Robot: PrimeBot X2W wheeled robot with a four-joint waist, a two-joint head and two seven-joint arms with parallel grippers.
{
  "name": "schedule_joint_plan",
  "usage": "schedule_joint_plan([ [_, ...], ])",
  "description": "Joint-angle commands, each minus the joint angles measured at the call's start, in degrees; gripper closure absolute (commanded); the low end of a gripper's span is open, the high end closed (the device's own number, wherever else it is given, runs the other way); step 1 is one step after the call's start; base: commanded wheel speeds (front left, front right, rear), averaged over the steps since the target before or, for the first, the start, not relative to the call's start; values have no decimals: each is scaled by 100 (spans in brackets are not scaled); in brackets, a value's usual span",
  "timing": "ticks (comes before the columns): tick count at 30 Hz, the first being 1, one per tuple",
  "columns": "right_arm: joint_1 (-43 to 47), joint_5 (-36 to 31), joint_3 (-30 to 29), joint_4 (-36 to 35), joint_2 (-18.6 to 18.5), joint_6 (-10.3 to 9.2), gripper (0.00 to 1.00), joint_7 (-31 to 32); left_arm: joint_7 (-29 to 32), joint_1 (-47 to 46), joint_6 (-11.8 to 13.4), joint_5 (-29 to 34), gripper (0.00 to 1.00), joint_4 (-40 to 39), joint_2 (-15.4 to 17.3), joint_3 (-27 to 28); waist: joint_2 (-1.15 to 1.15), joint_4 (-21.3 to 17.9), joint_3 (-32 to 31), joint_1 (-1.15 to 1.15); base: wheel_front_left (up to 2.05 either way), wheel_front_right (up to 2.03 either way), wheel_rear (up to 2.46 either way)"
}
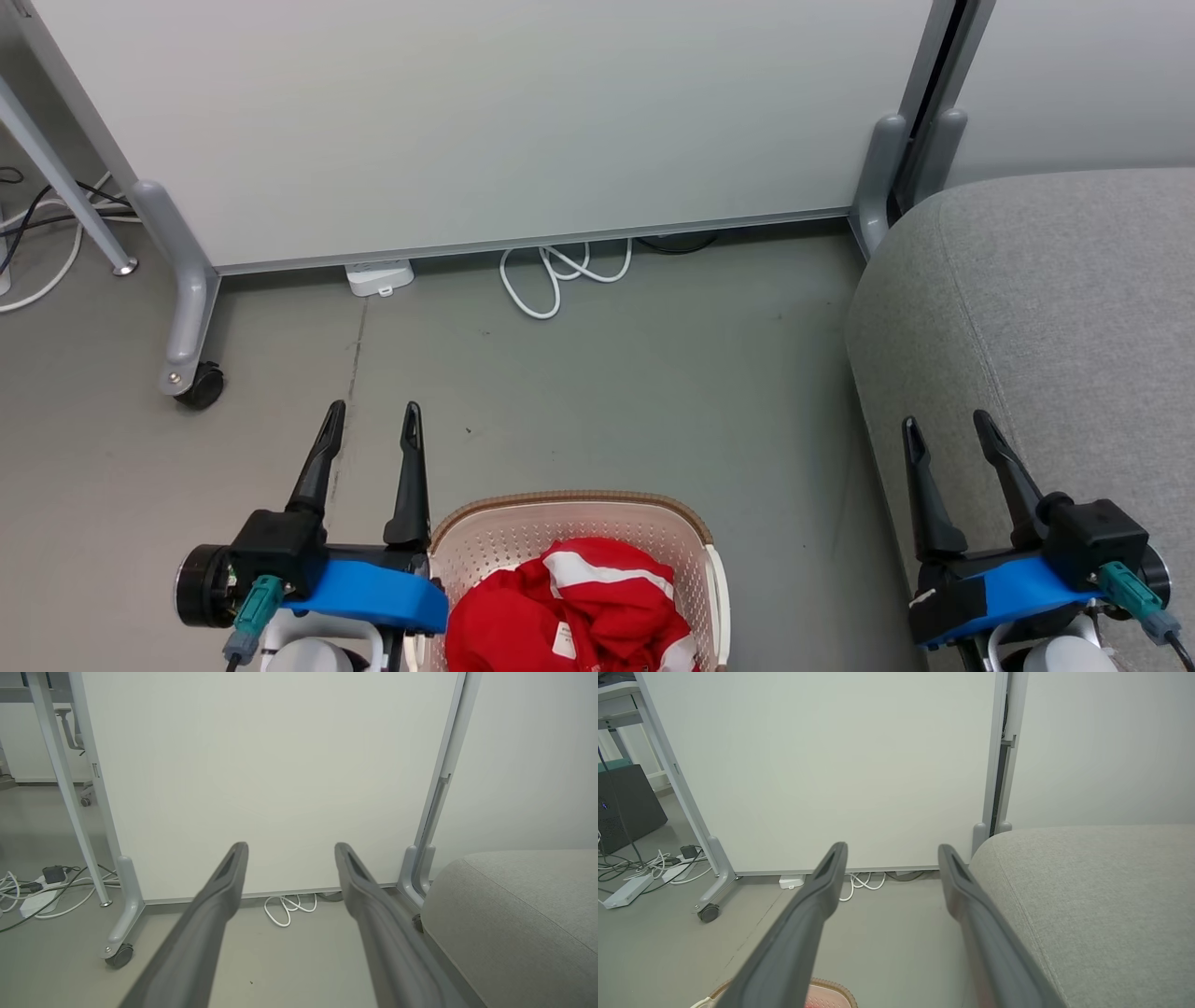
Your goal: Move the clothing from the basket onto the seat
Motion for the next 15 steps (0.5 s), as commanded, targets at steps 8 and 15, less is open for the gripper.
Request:
schedule_joint_plan([
  [8,-158,19,25,-94,-29,13,0,-21,-28,-448,-166,218,0,326,-8,-191,0,-31,204,0,0,0,0],
  [15,-434,-1,18,-285,-29,13,0,-21,-24,-1120,-322,422,0,1066,77,-477,0,-183,681,0,0,0,0],
])
